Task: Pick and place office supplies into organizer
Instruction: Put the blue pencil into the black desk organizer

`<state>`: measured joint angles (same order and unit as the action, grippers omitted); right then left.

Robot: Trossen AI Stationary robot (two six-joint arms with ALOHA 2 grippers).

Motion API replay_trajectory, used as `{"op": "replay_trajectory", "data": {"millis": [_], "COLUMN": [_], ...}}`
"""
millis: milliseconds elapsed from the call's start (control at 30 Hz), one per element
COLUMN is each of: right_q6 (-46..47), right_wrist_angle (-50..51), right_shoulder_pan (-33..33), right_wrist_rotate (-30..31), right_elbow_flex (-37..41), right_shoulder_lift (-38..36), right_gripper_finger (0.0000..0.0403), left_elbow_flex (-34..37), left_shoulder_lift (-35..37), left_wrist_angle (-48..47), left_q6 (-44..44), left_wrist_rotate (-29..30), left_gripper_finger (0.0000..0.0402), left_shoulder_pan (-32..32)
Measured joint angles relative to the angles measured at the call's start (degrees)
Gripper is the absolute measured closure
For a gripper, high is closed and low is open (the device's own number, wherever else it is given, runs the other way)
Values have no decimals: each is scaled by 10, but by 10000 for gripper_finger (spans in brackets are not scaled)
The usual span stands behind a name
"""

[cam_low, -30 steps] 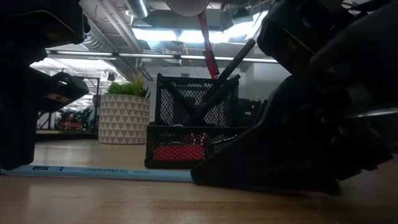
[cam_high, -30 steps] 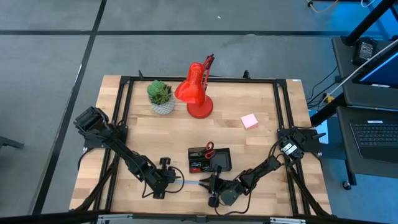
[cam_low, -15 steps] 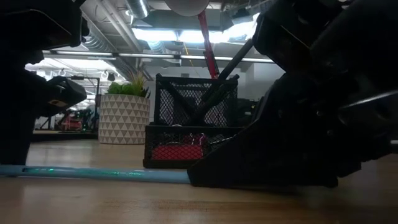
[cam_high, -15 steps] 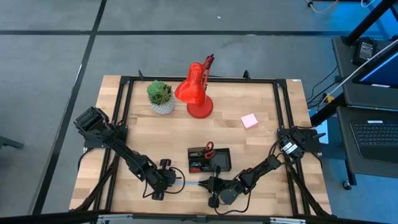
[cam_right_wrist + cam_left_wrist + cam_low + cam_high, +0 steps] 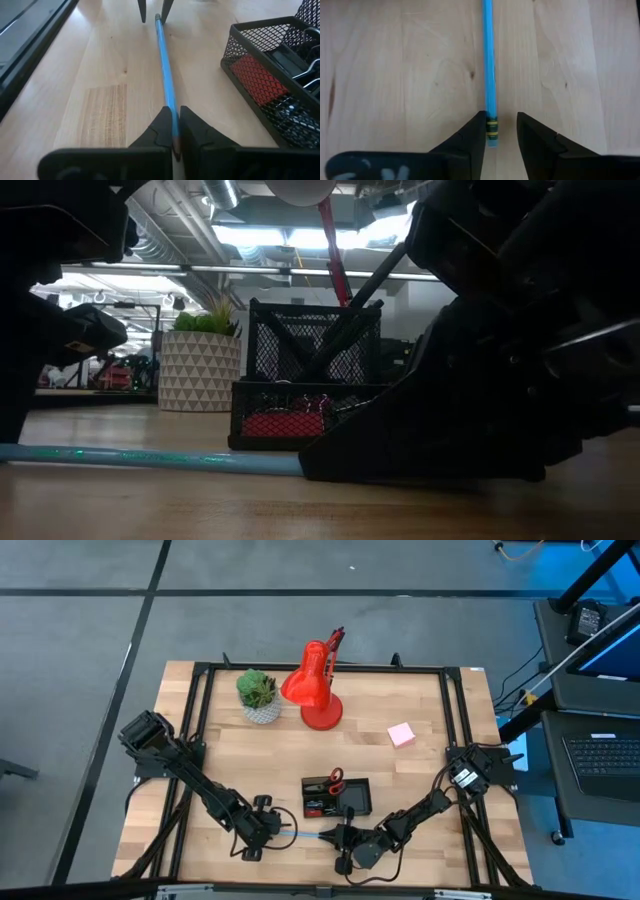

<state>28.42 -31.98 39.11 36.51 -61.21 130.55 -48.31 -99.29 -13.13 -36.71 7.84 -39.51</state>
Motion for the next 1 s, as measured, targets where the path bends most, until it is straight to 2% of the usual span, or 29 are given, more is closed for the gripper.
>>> {"op": "replay_trajectory", "data": {"millis": [367, 1000], "right_q6": [-8, -37], "right_wrist_angle": [-27, -69], "right_shoulder_pan": [0, 1], "right_wrist_rotate": [5, 20], "right_elbow_flex": [2, 2], "right_shoulder_lift": [3, 6], "right_gripper_finger": [390, 390], "left_elbow_flex": [-2, -1], "left_shoulder_lift": [-20, -20], "left_wrist_angle": [-8, -10], "left_q6": [0, 0], "left_wrist_rotate": [-7, -12], "left_gripper_finger": [311, 311], "left_shoulder_pan": [6, 6]}}
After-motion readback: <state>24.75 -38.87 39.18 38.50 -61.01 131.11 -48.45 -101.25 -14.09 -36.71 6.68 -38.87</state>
